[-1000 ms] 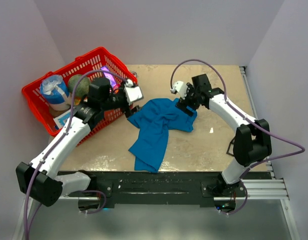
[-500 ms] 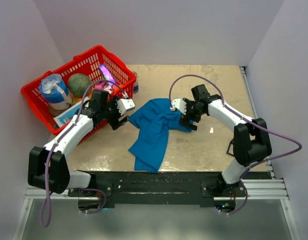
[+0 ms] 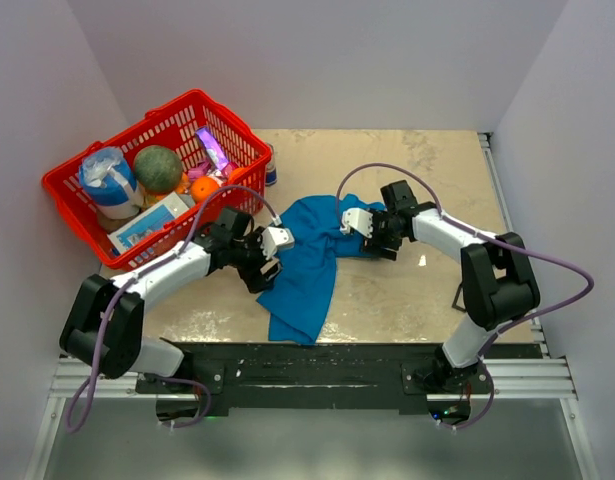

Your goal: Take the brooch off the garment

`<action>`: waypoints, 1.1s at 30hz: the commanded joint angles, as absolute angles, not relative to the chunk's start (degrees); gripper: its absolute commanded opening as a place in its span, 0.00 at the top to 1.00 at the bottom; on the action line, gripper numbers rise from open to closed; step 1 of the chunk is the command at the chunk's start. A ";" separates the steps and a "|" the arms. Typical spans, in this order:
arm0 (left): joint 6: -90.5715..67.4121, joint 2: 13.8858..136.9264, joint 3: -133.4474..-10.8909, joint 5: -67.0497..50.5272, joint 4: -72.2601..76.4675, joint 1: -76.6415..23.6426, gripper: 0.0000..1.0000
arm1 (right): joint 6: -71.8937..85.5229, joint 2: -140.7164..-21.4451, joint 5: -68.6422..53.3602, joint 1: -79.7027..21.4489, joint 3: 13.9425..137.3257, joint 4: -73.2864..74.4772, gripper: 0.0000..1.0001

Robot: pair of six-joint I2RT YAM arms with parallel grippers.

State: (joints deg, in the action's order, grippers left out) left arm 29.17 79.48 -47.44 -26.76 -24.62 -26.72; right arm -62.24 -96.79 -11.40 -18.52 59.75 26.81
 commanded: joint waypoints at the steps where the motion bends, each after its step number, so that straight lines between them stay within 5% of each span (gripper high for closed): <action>1: 20.13 81.38 -44.74 -24.17 -20.30 -26.10 0.22 | -57.93 -94.49 -11.16 -18.72 60.38 23.73 0.28; 14: 23.81 93.08 -51.41 -25.58 -29.78 -26.19 0.44 | -56.78 -93.51 -10.20 -18.72 60.64 24.70 0.25; 27: 22.60 94.22 -51.94 -20.94 -37.18 -29.00 0.46 | -55.20 -94.75 -10.37 -18.72 61.79 24.43 0.25; 33: 19.25 99.30 -52.91 -18.71 -38.49 -32.17 0.60 | -55.11 -96.24 -9.67 -18.72 63.11 24.96 0.25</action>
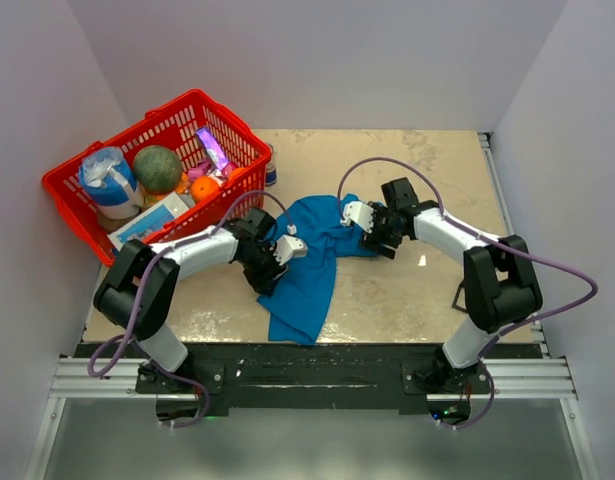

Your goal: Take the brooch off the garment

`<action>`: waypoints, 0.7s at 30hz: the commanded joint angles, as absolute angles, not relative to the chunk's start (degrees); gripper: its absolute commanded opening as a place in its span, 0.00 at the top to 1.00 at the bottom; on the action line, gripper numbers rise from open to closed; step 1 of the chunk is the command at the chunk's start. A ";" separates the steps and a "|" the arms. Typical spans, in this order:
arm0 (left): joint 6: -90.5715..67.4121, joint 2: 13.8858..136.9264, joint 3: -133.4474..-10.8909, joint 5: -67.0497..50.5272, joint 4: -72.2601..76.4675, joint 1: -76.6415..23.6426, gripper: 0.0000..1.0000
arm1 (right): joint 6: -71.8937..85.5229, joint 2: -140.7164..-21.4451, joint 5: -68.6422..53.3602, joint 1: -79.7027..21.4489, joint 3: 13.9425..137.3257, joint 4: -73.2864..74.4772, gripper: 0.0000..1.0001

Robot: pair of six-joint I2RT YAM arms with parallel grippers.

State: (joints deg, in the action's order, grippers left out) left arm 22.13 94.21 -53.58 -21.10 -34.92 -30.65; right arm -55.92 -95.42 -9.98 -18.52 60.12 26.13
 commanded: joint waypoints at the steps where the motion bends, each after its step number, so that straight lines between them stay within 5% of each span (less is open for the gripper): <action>1: 19.07 99.84 -53.26 -18.37 -38.93 -32.17 0.63 | -55.11 -96.41 -9.15 -18.63 63.11 24.61 0.25; 6: 20.21 101.43 -54.31 -15.56 -40.60 -32.17 1.00 | -54.50 -98.34 -6.77 -18.72 61.61 19.70 0.26; 11: 26.08 98.62 -60.62 -10.31 -43.85 -31.30 1.00 | -50.37 -103.97 -3.26 -18.37 66.77 17.75 0.85; 13: 28.03 98.26 -69.05 -8.62 -45.69 -28.50 1.00 | -47.47 -103.01 -4.03 -16.71 70.47 20.28 0.91; 21: 38.13 99.06 -98.67 -4.22 -38.87 -17.58 1.00 | -44.21 -93.00 -7.82 -13.27 87.36 29.97 0.94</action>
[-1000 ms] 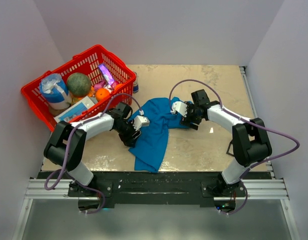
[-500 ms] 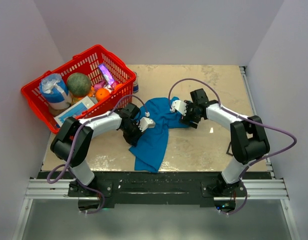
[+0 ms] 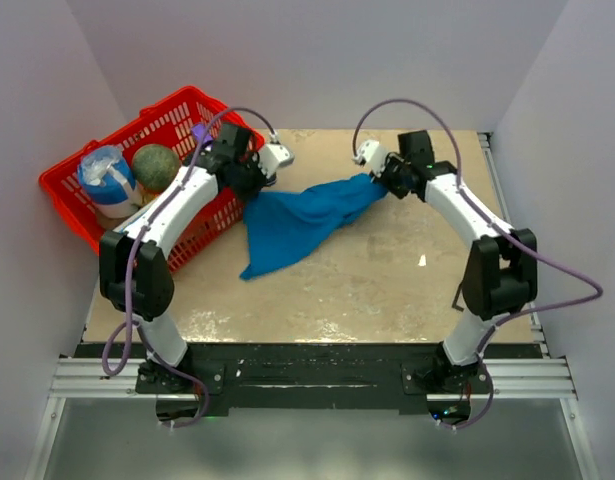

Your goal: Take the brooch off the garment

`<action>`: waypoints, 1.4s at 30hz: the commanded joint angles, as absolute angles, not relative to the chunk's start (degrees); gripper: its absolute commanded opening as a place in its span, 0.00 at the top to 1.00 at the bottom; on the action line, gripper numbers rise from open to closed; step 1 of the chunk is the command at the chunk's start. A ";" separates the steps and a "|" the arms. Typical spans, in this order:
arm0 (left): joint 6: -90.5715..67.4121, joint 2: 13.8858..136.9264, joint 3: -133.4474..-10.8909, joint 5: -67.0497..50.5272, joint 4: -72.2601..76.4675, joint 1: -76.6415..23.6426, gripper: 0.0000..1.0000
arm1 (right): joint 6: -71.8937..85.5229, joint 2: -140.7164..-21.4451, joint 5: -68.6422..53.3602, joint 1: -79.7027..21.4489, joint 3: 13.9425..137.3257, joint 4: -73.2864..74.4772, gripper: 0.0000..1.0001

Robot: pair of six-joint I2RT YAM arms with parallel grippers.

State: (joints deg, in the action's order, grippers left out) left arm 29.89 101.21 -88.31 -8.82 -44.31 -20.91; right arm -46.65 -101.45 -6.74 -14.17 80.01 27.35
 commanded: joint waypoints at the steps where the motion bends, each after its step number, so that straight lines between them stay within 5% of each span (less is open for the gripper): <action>1: 39.28 98.44 -99.31 -3.87 -37.46 -17.40 1.00 | -44.64 -91.60 -7.74 -13.10 88.23 30.49 0.94; 10: 43.34 86.50 -93.62 -5.44 -22.95 -17.40 1.00 | -45.09 -92.99 -9.75 -12.48 104.84 40.32 0.98; 17: 43.07 71.92 -80.96 -17.22 -17.76 -17.40 1.00 | -45.34 -85.35 -9.75 -12.57 99.94 47.10 1.00; 25: 42.10 63.02 -79.28 -14.42 -9.67 -17.40 1.00 | -48.51 -75.51 -11.25 -12.92 110.37 60.63 0.96; 29: 42.54 64.50 -80.15 -15.98 -13.26 -17.49 1.00 | -51.22 -73.65 -14.84 -13.18 105.22 61.61 0.92; 32: 42.98 67.48 -79.81 -20.11 -20.20 -18.19 1.00 | -51.68 -75.57 -17.57 -14.67 98.54 62.57 0.80; 36: 43.68 71.18 -74.37 -22.41 -27.23 -20.74 1.00 | -48.78 -82.16 -20.64 -15.38 92.29 62.57 0.49; 42: 43.16 76.20 -66.71 -15.92 -27.95 -21.53 1.00 | -35.71 -88.94 -27.15 -10.65 96.23 56.09 0.38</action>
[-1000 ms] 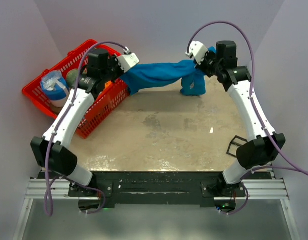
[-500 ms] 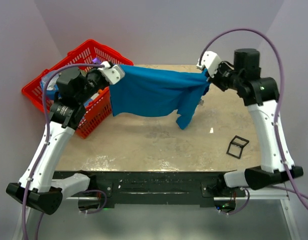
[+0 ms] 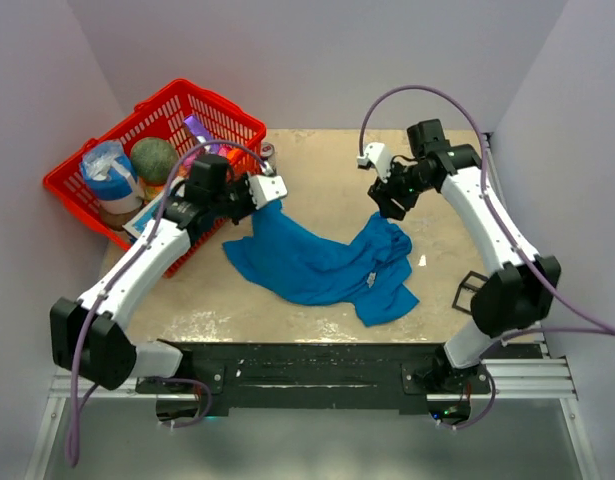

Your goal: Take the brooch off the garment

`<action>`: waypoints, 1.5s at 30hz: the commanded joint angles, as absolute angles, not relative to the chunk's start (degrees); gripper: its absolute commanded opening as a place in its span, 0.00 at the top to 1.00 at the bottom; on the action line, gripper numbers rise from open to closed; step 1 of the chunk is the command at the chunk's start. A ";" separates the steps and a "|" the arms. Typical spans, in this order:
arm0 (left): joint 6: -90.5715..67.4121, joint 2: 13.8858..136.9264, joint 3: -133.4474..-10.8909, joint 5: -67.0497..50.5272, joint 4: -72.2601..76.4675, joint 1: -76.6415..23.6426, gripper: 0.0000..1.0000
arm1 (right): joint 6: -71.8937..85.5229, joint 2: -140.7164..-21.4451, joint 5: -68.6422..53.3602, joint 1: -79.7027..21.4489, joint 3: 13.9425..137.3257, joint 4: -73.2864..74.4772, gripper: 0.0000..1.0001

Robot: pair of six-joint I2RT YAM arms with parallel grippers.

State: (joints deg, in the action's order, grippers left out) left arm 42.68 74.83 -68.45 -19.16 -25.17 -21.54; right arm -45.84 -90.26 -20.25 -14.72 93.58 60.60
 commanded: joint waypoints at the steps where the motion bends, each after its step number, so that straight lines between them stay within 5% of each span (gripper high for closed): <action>1: 43.24 76.11 -66.88 -15.39 -28.12 -21.45 1.00 | -34.12 -89.21 -26.20 -10.46 97.02 53.73 0.38; 10: 38.60 74.62 -62.05 -16.79 -26.90 -21.53 1.00 | -28.39 -100.17 -15.74 -10.46 84.47 42.47 0.38; 25: 36.65 75.58 -60.47 -19.25 -26.02 -21.53 1.00 | -28.03 -119.43 -18.80 -10.28 98.79 42.01 0.41; 31: 36.91 77.34 -62.48 -18.90 -26.02 -21.53 1.00 | -31.46 -125.76 -25.48 -10.28 104.31 51.48 0.63; 45: 38.50 80.25 -66.01 -18.90 -26.72 -21.53 1.00 | -33.84 -121.20 -21.10 -10.19 103.11 53.71 0.48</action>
State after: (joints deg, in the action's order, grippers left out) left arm 38.20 80.27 -63.53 -17.80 -27.92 -21.52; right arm -32.27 -126.89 -23.20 -10.41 104.90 53.67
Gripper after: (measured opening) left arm 0.013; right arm 0.521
